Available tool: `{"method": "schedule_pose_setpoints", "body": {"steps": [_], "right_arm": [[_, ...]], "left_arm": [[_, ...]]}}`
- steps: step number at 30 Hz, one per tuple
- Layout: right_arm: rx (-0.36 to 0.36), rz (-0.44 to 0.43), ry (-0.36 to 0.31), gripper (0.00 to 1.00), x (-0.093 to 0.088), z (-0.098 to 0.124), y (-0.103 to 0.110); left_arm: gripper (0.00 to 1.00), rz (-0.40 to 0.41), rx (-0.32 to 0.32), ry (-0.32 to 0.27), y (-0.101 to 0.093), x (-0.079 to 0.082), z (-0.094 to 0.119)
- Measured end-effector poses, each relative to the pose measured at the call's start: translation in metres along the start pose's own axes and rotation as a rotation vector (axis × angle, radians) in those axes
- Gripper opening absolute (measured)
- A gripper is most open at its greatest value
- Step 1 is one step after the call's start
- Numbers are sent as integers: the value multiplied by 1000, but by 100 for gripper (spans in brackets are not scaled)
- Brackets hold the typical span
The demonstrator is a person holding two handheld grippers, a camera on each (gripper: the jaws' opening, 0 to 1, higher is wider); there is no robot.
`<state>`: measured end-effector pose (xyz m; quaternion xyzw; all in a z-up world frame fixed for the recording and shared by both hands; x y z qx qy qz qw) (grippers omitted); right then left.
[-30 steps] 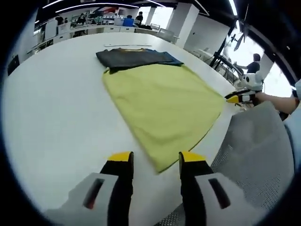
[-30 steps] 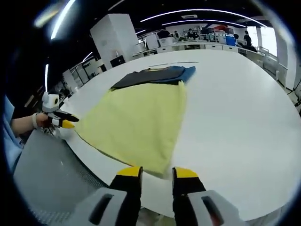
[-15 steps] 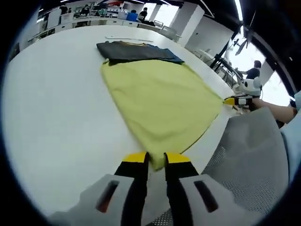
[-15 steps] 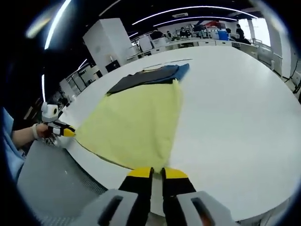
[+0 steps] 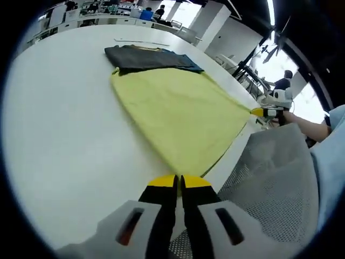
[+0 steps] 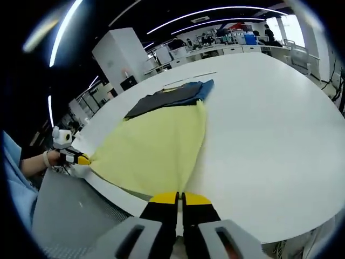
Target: Fold the garment on the visible template until the final outline fits inside the template.
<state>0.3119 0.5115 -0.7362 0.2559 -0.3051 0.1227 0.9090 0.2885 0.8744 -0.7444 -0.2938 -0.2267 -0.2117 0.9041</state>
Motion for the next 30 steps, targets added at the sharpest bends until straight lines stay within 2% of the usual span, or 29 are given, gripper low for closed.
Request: {"method": "schedule_pose_setpoints", "body": {"steps": [10, 15, 18, 21, 25, 29, 30], "right_arm": [[23, -49, 10, 0, -18, 26, 13], [24, -73, 16, 0, -23, 27, 12], [27, -83, 19, 0, -23, 26, 14], [30, -82, 11, 0, -16, 27, 15], [71, -140, -21, 0, 0, 30, 19], [84, -170, -70, 0, 22, 32, 14], [95, -197, -95, 0, 32, 32, 13]], "left_arm": [[0, -23, -80, 52, -21, -16, 15], [0, 5, -108, 71, -23, -23, 13], [0, 13, -113, 69, -24, -21, 13], [0, 22, -125, 39, -25, -10, 18], [0, 25, -129, -4, -24, 9, 26], [0, 41, -125, -73, -18, 36, 35], [0, 50, -130, -102, -18, 47, 37]]}}
Point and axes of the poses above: the point that each gripper's makers call its tool centre point, and the gripper's own axes: z roughly backward along the fingers, y roughly to its left, x roughly out of its top, the point moved 1 cm from there along z, roughly backward along the fingers, and after that the axes turned 3 degrees about y, right-handed, at the moved point
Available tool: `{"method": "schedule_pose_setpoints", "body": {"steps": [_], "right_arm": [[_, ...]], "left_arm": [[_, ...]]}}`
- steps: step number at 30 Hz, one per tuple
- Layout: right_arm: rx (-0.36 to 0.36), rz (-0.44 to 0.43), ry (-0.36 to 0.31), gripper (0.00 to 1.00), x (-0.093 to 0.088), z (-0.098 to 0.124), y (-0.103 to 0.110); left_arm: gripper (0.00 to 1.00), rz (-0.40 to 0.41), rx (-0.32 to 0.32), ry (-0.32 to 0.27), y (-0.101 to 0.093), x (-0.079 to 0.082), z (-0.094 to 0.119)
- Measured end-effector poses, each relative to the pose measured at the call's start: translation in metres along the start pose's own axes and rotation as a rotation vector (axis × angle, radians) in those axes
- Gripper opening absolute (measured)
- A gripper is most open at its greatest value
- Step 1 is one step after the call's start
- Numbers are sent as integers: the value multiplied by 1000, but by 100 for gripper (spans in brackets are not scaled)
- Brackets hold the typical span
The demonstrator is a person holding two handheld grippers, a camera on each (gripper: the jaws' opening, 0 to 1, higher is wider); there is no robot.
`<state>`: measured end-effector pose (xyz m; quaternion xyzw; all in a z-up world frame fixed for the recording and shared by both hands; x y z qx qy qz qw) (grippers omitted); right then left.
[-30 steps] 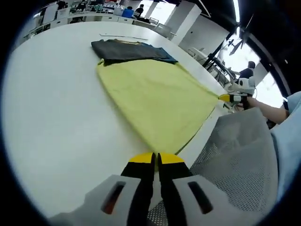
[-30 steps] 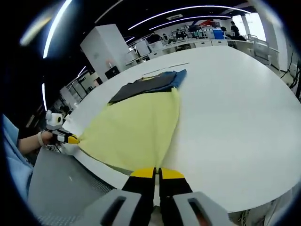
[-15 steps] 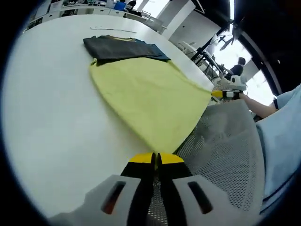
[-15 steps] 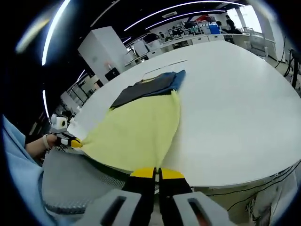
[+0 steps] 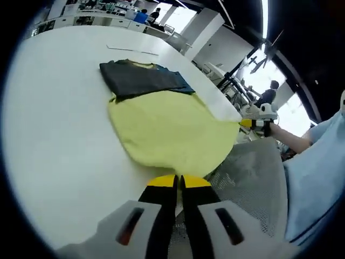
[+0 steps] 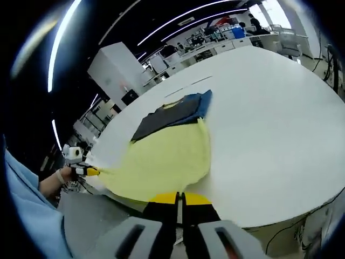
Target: Fold the garment on the visible template until the final outline fits inside the template.
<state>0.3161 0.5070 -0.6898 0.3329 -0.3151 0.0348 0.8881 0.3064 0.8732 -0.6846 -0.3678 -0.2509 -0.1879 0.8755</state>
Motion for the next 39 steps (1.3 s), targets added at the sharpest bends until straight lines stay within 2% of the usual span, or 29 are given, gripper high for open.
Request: {"method": "schedule_pose_setpoints", "body": {"steps": [2, 4, 8, 11, 19, 21, 26, 30, 32, 34, 39], "right_arm": [[4, 3, -7, 0, 9, -1, -1], [1, 22, -23, 0, 23, -4, 0], [18, 47, -60, 0, 52, -11, 5], [35, 57, -93, 0, 79, -17, 10], [54, 111, -146, 0, 141, -36, 13], [56, 124, -154, 0, 158, -46, 8], [61, 152, -178, 0, 187, -65, 5], [56, 171, -198, 0, 207, -79, 3], [55, 176, -204, 0, 222, -89, -2], [53, 181, -212, 0, 229, -93, -3], [50, 189, -236, 0, 254, -109, -10]], "left_arm": [[0, 12, -15, -58, -4, 19, 2], [0, 19, -13, -87, -2, 35, 3], [0, -32, 21, -104, 6, 59, 2], [0, -45, 41, -140, 15, 80, -2], [0, 26, 58, -288, 37, 139, -6], [0, 32, 68, -310, 43, 150, -7], [0, 46, 101, -350, 62, 178, -12], [0, 70, 101, -383, 75, 199, -16], [0, 69, 109, -386, 81, 205, -19], [0, 75, 120, -396, 88, 212, -21], [0, 114, 134, -445, 104, 229, -25]]}}
Point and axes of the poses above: the point that each gripper's makers call its tool centre point, and the gripper's own axes: z roughly backward along the fingers, y roughly to its left, x roughly out of its top, the point moved 1 cm from there along z, roughly backward along the fingers, and after that the axes turned 3 degrees about y, right-handed, at the moved point
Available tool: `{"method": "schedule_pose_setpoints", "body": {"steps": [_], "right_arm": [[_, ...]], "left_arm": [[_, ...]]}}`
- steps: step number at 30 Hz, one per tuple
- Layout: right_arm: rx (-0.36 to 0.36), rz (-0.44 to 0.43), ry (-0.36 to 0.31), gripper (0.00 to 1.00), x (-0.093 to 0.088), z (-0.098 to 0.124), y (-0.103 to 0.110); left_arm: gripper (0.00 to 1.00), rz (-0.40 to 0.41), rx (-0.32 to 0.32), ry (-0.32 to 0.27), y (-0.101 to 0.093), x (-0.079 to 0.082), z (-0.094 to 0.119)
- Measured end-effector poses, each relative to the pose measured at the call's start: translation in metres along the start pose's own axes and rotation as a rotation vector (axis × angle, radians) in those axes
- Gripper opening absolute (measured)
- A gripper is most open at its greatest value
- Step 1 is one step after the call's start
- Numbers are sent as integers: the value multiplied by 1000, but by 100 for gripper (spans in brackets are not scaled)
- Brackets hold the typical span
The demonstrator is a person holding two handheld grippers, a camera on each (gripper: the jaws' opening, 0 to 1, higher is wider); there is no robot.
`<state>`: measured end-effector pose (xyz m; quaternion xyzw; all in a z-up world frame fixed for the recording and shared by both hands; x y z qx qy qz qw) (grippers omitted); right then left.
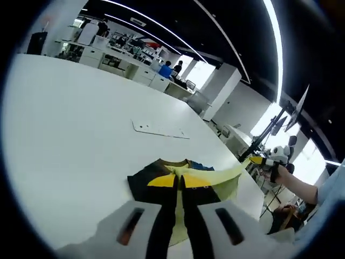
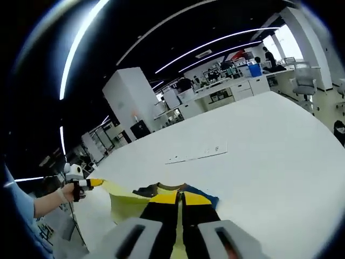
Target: Fold the garment on the visible template until the final outline fits inside the template.
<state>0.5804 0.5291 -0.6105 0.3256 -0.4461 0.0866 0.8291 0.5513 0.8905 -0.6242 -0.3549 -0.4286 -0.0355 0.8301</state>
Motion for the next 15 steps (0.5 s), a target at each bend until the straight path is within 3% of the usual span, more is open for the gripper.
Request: {"method": "schedule_pose_setpoints", "body": {"steps": [8, 15], "right_arm": [[-23, 32, 12, 0, 9, -35, -21], [-54, 15, 27, 0, -1, -54, -34]], "left_arm": [[0, 45, 37, -28, 26, 9, -25], [0, 87, 80, -21, 51, 7, -44]]}}
Point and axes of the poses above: the point that each gripper's makers call its tool centre point, and the gripper's own axes: z roughly backward along the fingers, y roughly to its left, x roughly out of its top, the point moved 1 cm from there along z, roughly backward along the fingers, and after that the axes turned 3 degrees about y, right-handed, at the moved point
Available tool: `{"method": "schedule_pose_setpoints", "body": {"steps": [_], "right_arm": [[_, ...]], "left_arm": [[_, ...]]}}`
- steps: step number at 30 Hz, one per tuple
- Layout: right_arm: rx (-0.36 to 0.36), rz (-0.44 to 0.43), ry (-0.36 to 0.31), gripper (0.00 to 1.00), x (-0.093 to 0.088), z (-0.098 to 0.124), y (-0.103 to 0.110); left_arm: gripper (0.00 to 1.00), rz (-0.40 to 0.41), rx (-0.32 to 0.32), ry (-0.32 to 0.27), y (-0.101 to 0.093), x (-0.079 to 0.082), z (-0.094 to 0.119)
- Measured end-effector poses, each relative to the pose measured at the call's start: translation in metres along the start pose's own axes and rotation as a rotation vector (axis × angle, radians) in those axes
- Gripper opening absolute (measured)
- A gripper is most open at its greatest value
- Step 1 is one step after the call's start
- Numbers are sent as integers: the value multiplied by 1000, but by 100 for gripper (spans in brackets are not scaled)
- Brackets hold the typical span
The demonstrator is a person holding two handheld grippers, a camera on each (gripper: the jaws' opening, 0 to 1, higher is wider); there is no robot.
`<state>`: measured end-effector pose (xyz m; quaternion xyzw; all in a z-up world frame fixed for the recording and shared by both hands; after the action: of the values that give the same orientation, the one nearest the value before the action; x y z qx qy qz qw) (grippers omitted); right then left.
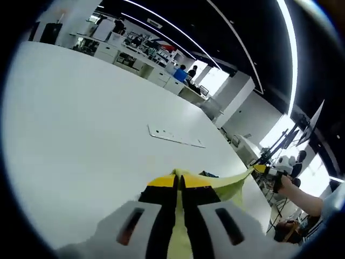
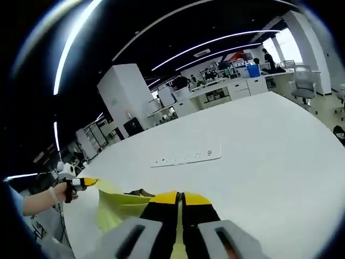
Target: Fold the garment on the visible template until the final outline fits inside the template.
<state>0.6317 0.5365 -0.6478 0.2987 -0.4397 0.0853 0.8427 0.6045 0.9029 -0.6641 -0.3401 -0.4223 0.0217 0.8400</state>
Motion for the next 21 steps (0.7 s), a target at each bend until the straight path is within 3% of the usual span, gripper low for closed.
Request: {"method": "schedule_pose_setpoints", "body": {"steps": [9, 21], "right_arm": [[-41, -27, 57, 0, -29, -26, -14], [-75, -87, 130, 0, -76, -28, -26]], "left_arm": [[0, 51, 45, 44, 27, -18, -19], [0, 58, 97, 127, 51, -53, -23]]}}
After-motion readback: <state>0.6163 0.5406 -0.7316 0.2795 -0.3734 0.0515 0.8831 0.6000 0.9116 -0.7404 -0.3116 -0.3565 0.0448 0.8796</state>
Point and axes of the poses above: the point that each gripper's makers call its tool centre point, and the gripper's own axes: z roughly backward along the fingers, y roughly to its left, x roughly out of its top, the point moved 1 cm from there along z, roughly backward along the fingers, and after that the axes turned 3 degrees about y, right-handed, at the moved point
